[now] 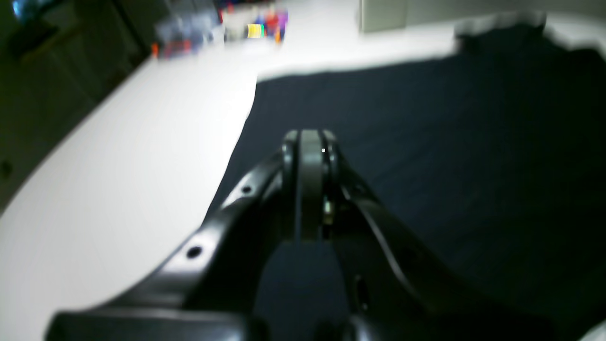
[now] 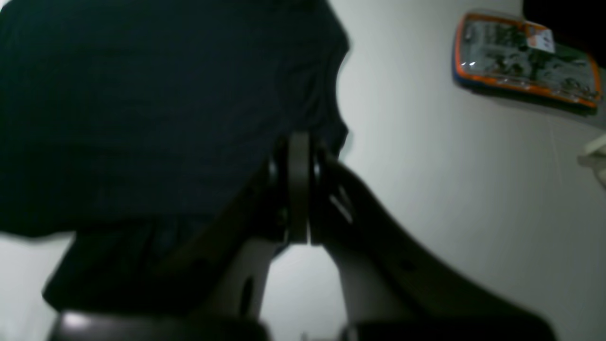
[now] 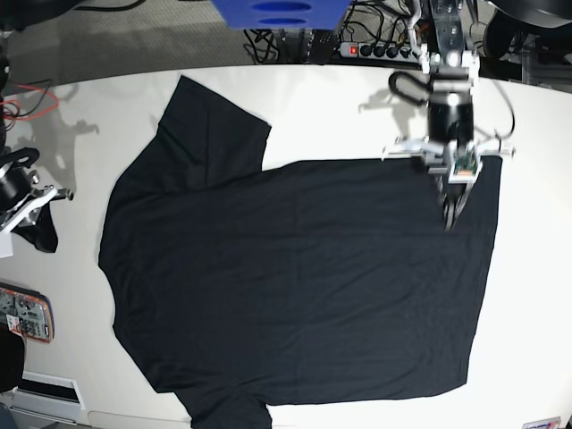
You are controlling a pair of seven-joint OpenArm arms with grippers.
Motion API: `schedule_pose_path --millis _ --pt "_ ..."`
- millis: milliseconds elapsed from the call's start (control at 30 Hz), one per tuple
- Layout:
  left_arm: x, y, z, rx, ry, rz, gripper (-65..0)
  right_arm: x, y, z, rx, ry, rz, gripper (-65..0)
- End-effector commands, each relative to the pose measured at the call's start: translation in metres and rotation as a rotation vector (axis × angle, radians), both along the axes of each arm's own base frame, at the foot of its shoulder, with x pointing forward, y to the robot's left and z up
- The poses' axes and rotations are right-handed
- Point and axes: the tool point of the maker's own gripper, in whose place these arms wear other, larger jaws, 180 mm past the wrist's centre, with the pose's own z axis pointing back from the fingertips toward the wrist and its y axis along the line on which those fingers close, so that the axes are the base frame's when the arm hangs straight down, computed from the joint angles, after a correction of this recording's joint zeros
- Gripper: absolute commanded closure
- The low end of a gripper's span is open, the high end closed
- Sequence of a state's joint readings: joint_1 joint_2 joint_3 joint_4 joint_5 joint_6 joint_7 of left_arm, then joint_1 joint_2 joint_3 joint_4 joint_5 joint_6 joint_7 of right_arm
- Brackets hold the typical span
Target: Fold the T-shirt properly
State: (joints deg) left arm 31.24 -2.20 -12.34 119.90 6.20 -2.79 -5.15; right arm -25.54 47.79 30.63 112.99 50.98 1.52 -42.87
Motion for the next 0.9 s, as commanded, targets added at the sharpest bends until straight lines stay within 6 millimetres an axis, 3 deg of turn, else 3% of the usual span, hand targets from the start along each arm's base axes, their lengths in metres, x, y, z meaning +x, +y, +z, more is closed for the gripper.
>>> schedule_pose_path --millis 0,167,267,400,633,767,867 --pt "-0.001 -0.009 0.011 0.021 -0.037 -0.043 0.0 0.007 -0.002 0.018 -0.025 -0.053 0.01 0.0" --pt "0.009 -0.041 0.002 0.093 0.034 -0.21 0.0 0.005 -0.006 0.008 -0.099 -0.024 0.009 0.0" --pt "0.021 -0.042 0.001 0.096 0.076 -0.201 0.0 0.0 -0.005 -0.002 -0.092 -0.004 -0.002 0.0" --pt "0.041 -0.041 0.018 0.079 0.035 -0.19 0.0 -0.002 -0.01 0.0 -0.061 -0.023 -0.043 0.0" --pt "0.067 -0.053 0.021 -0.142 0.134 -0.249 0.0 -0.007 -0.024 0.001 -0.082 0.02 -0.084 0.0" --pt "0.078 -0.061 0.026 -0.225 0.184 -0.289 0.0 0.001 -0.019 0.017 -0.004 0.011 -0.078 0.0" --pt "0.082 -0.064 0.033 -0.238 0.181 -0.303 0.0 0.007 -0.019 0.043 0.085 -0.052 -0.079 0.0"
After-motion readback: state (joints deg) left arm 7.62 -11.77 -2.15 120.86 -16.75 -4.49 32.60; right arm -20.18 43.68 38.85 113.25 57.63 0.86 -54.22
